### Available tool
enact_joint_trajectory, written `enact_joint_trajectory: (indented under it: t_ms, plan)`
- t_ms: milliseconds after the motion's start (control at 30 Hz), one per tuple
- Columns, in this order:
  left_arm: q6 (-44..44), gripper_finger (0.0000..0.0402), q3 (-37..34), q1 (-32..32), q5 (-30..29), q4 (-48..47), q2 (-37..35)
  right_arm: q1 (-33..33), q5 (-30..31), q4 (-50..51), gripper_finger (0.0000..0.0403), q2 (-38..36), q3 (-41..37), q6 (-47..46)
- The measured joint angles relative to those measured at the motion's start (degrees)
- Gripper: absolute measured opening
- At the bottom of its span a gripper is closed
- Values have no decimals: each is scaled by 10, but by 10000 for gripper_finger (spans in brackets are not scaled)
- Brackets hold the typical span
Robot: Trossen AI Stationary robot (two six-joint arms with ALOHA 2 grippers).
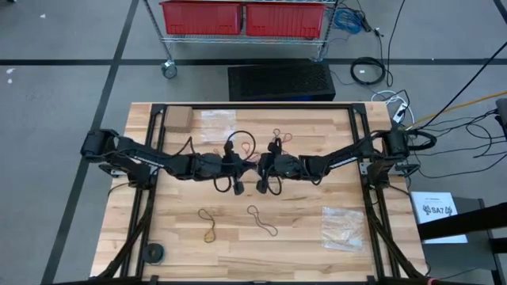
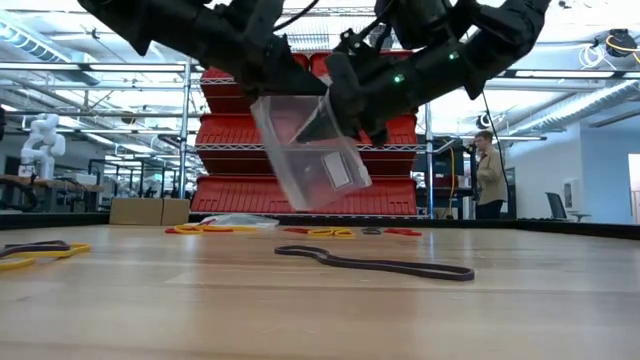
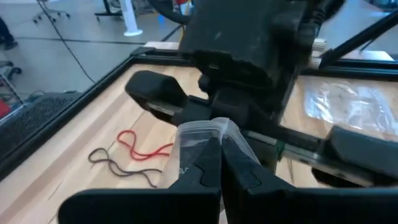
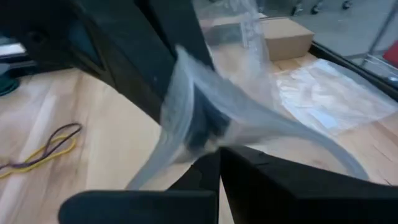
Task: Sort rubber bands
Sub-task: Put the bottom center purple rubber band into the top right transparent zip lock bag
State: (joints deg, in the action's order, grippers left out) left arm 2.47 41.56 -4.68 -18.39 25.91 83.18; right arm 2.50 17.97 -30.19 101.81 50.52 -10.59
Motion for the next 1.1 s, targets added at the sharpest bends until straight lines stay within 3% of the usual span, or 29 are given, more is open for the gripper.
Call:
enact_joint_trajectory:
  t_ms: [133, 300, 500, 733, 1100]
  plan:
    - [-2, 0, 0, -8, -19, 2, -8, 10, 25, 4, 7, -2, 0, -7]
    - [-3, 0, 0, -23, -34, 24, -14, 4, -44, -31, 44, -4, 0, -8]
    - [-14, 0, 0, -38, -52, 55, -14, -9, -92, -75, 135, -4, 0, -18]
    - [-19, 0, 0, -52, -83, 56, -14, -8, -98, -36, 233, -11, 1, -38]
    - [-18, 0, 1, -72, -111, 61, -14, 3, -111, 160, 239, -130, 1, -52]
